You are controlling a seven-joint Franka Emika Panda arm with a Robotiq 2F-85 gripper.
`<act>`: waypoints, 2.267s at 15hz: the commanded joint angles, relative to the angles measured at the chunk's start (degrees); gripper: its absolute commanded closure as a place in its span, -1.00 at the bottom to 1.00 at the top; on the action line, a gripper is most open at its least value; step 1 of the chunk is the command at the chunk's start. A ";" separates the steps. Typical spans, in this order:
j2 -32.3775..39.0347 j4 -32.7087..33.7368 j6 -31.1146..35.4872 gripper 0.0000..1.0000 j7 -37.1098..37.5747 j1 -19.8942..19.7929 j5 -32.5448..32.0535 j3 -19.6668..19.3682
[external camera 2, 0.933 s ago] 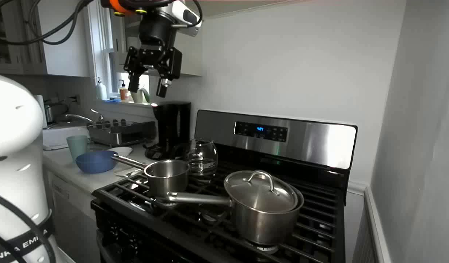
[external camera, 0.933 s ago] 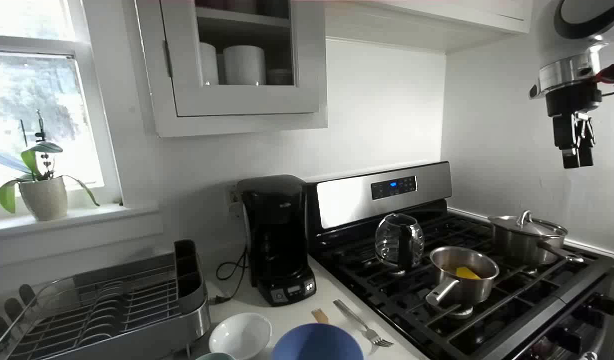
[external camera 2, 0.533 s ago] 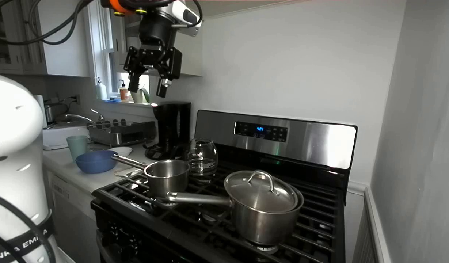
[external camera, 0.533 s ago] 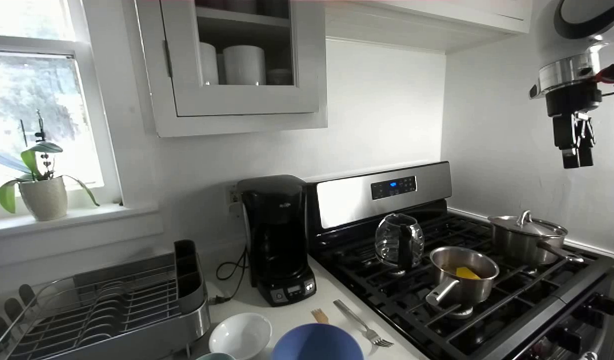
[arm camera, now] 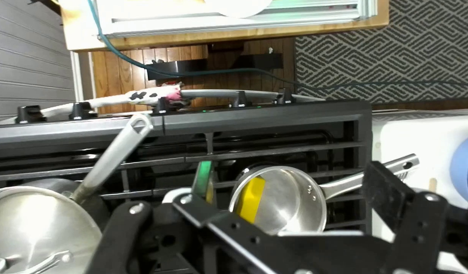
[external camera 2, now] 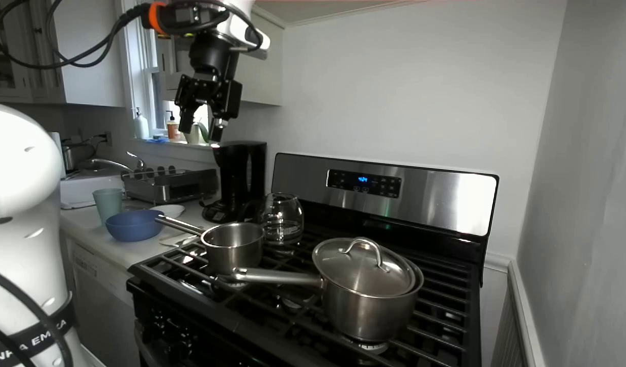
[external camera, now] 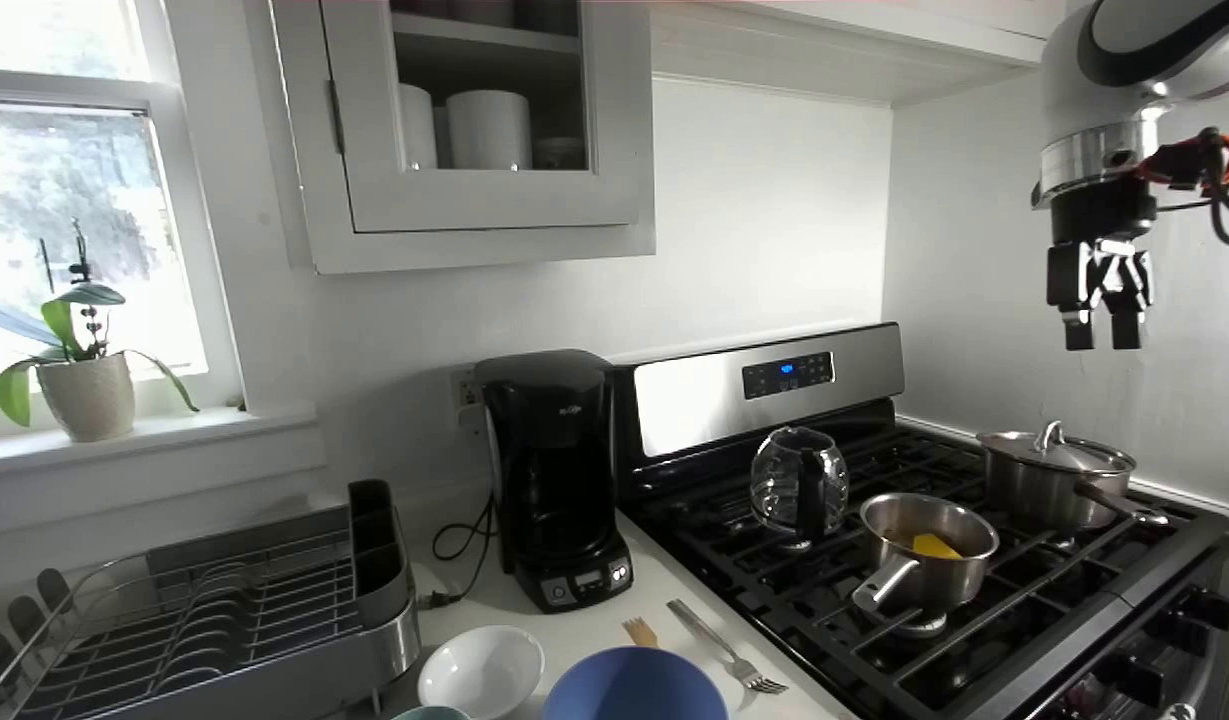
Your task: Put the clear kettle on the drip tray of the coffee machine
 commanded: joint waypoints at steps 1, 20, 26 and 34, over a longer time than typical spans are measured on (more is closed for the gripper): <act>3.98 -2.24 8.08 -1.00 11.03 2.18 7.53 7.81; 37.58 8.17 49.61 -1.00 46.81 2.13 1.48 16.42; 39.71 8.34 48.91 -1.00 47.82 3.70 -1.03 13.78; 42.69 9.70 50.66 -1.00 46.03 4.49 0.63 12.95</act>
